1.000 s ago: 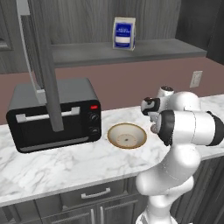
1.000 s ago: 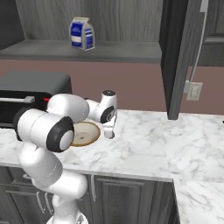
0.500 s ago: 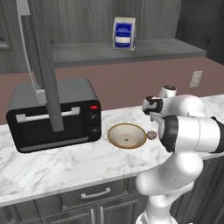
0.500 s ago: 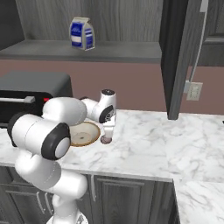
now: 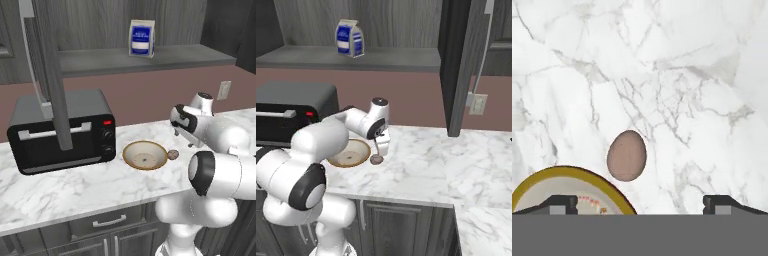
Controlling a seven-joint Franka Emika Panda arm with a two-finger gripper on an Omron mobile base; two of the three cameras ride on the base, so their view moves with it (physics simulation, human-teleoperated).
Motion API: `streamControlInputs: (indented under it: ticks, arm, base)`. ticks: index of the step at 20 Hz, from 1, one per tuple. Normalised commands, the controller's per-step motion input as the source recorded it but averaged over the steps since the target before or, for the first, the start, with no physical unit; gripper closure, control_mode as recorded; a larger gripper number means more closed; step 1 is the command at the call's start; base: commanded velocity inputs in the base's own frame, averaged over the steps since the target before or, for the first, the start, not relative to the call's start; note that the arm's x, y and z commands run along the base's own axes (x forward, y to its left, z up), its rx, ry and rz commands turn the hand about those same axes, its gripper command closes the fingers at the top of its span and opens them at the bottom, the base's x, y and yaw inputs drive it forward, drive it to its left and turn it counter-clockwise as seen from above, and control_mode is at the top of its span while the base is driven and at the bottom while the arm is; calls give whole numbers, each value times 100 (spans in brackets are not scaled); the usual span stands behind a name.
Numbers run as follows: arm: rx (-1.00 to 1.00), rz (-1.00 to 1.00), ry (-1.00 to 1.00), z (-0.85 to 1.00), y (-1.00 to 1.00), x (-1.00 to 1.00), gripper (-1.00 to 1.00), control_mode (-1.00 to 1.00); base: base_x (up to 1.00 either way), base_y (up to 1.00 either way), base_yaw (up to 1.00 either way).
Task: Pick the egg and butter from the fridge and place them by the bowl for mixing.
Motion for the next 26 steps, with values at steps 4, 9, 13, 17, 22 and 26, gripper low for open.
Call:
streamControlInputs:
  ticks: [4,9,13,17,22,26]
  arm:
    - [-8,26,-9,36,12,-58,-100,-100]
    - [-14,26,-4,26,15,-57,-100,-100]
    - [-18,23,-5,15,21,-61,-100,-100]
    - [-10,22,-5,18,17,-61,-100,-100]
    - [-11,23,0,21,23,-55,-100,-100]
    - [-9,23,0,23,23,-51,-100,-100]
  base:
    - [0,0,0]
    - [0,0,0]
    - [0,0,0]
    - [0,0,0]
    - [0,0,0]
    - [0,0,0]
